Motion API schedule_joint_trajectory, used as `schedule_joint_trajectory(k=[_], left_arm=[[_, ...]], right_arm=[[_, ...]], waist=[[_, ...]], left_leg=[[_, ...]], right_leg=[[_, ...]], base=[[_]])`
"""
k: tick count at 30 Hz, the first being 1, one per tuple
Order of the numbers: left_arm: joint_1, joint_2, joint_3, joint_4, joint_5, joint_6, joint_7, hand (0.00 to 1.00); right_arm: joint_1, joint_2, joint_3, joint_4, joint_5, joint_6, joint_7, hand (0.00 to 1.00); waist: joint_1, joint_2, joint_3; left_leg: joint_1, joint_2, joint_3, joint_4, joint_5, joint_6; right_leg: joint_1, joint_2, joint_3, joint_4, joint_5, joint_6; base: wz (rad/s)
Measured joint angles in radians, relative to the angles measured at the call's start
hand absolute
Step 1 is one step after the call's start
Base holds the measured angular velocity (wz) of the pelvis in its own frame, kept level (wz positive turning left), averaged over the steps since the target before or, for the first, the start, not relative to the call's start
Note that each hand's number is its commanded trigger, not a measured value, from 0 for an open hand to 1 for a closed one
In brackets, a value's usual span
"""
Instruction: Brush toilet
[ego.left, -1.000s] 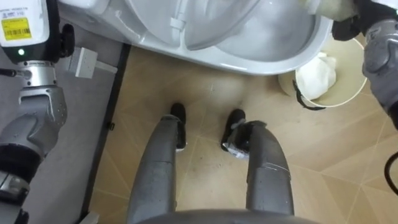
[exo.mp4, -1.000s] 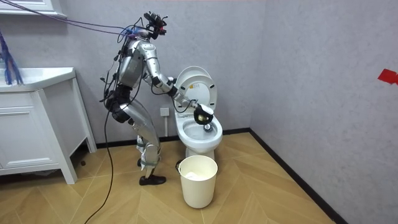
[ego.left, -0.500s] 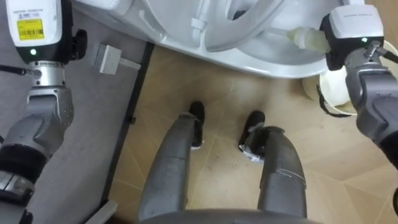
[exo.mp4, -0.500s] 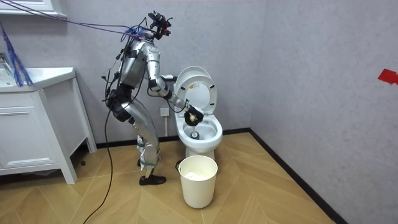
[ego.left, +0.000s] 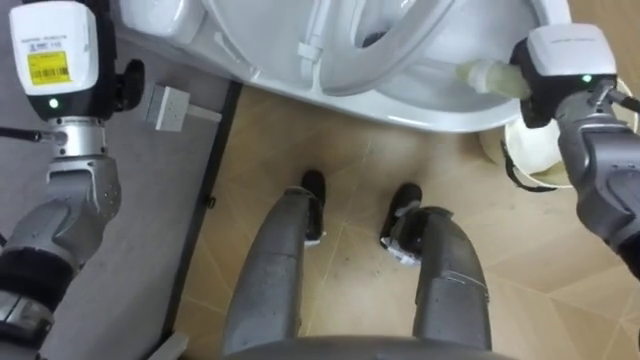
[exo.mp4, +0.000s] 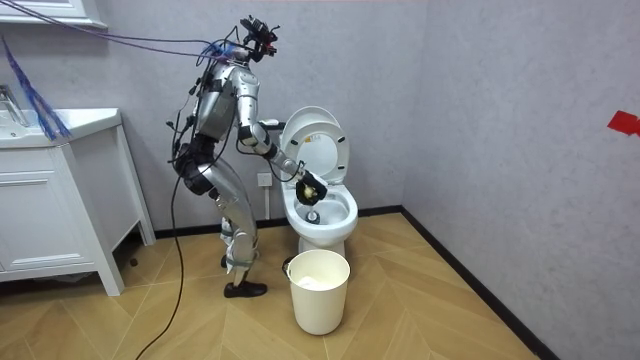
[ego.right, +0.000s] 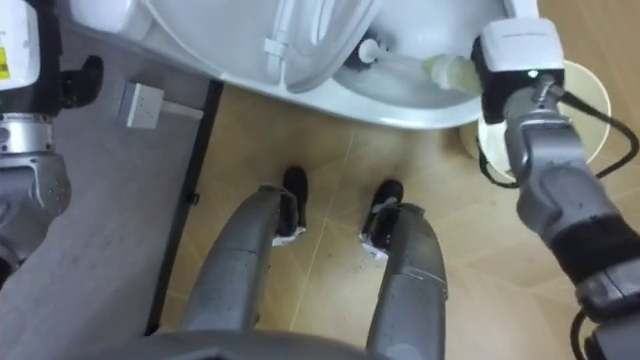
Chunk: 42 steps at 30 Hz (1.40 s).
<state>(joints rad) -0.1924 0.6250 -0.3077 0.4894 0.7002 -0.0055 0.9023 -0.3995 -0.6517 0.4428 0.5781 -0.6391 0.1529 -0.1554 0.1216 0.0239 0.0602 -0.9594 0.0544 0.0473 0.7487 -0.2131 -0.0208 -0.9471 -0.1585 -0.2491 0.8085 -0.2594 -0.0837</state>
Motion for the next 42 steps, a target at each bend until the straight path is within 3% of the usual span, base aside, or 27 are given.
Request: schedule_joint_trajectory(k=[3, 7, 9, 17, 21, 26, 29, 31, 35, 40, 42], left_arm=[[-0.009, 0.0, 0.0, 0.004, 0.002, 0.0, -0.001, 0.0], [-0.037, 0.0, -0.001, 0.008, 0.002, 0.012, 0.001, 0.0], [-0.068, -0.001, -0.011, 0.022, 0.002, 0.027, 0.001, 0.0], [-0.117, -0.005, -0.01, 0.022, 0.039, 0.061, -0.002, 0.0], [-0.116, -0.021, -0.01, 0.023, 0.039, 0.067, -0.013, 0.0], [-0.116, -0.021, -0.01, 0.023, 0.079, 0.07, -0.048, 0.0], [-0.108, -0.024, -0.01, 0.023, 0.077, 0.071, -0.067, 0.0], [-0.099, -0.025, -0.008, 0.017, 0.077, 0.069, -0.072, 0.0], [-0.087, -0.023, 0.002, -0.012, 0.079, 0.061, -0.085, 0.0], [-0.058, -0.025, 0.001, -0.056, 0.074, 0.045, -0.084, 0.0], [-0.036, -0.024, 0.001, -0.064, 0.068, 0.041, -0.076, 0.0]], right_arm=[[-0.129, 0.0, -0.005, 0.158, 0.162, -0.068, -0.076, 1.0], [-0.224, -0.012, -0.031, 0.246, 0.295, -0.072, -0.157, 1.0], [-0.229, -0.019, -0.031, 0.248, 0.325, -0.085, -0.185, 1.0], [-0.226, -0.018, -0.031, 0.26, 0.316, -0.087, -0.22, 1.0], [-0.215, -0.014, -0.031, 0.255, 0.241, -0.087, -0.241, 1.0], [-0.182, -0.014, -0.033, 0.177, 0.092, -0.078, -0.245, 1.0], [-0.11, 0.001, -0.029, 0.088, -0.022, -0.046, -0.221, 1.0], [-0.061, 0.017, -0.023, 0.016, -0.068, -0.016, -0.195, 1.0], [0.002, 0.016, 0.0, -0.121, -0.151, 0.041, -0.13, 1.0], [0.113, 0.006, 0.006, -0.335, -0.234, 0.094, -0.043, 1.0], [0.15, 0.002, 0.006, -0.42, -0.254, 0.129, 0.01, 1.0]], waist=[[-0.019, -0.035, 0.0022], [-0.049, -0.073, 0.0023], [-0.067, -0.077, 0.0021], [-0.067, -0.075, 0.0019], [-0.057, -0.062, 0.0052], [-0.033, -0.013, 0.005], [-0.018, 0.016, 0.004], [-0.007, 0.02, 0.0035], [0.007, 0.026, 0.0019], [0.012, 0.035, 0.0], [0.013, 0.046, -0.0068]], left_leg=[[-0.007, -0.007, -0.002, 0.01, 0.004, 0.002], [-0.019, -0.012, -0.012, 0.014, 0.012, 0.005], [-0.032, -0.012, -0.022, 0.012, 0.019, 0.008], [-0.033, -0.021, -0.015, 0.005, 0.022, 0.018], [-0.027, -0.017, -0.016, 0.01, 0.021, 0.019], [-0.015, -0.014, -0.006, 0.004, 0.019, 0.021], [0.02, -0.013, -0.003, -0.015, 0.019, 0.02], [0.037, -0.011, 0.002, -0.032, 0.021, 0.016], [0.023, 0.025, 0.003, -0.031, 0.014, 0.004], [0.027, 0.047, 0.003, -0.031, 0.005, -0.008], [0.029, 0.052, 0.002, -0.038, 0.004, -0.013]], right_leg=[[-0.008, -0.008, 0.002, 0.018, 0.001, -0.001], [-0.013, -0.013, -0.004, 0.02, 0.003, 0.002], [-0.014, -0.007, -0.015, 0.004, 0.015, 0.004], [-0.016, -0.014, -0.009, -0.007, 0.025, 0.014], [-0.005, -0.011, -0.013, -0.011, 0.025, 0.014], [-0.001, -0.01, -0.003, -0.012, 0.025, 0.014], [0.032, -0.013, -0.013, -0.025, 0.024, 0.013], [0.042, -0.011, -0.009, -0.038, 0.026, 0.009], [0.04, 0.026, -0.012, -0.08, 0.045, -0.002], [0.049, 0.057, -0.011, -0.1, 0.051, -0.01], [0.051, 0.058, -0.014, -0.11, 0.051, -0.013]], base=[[0.03], [0.11], [0.03], [-0.02], [0.0], [-0.03], [-0.02], [-0.12], [-0.21], [-0.12], [-0.04]])
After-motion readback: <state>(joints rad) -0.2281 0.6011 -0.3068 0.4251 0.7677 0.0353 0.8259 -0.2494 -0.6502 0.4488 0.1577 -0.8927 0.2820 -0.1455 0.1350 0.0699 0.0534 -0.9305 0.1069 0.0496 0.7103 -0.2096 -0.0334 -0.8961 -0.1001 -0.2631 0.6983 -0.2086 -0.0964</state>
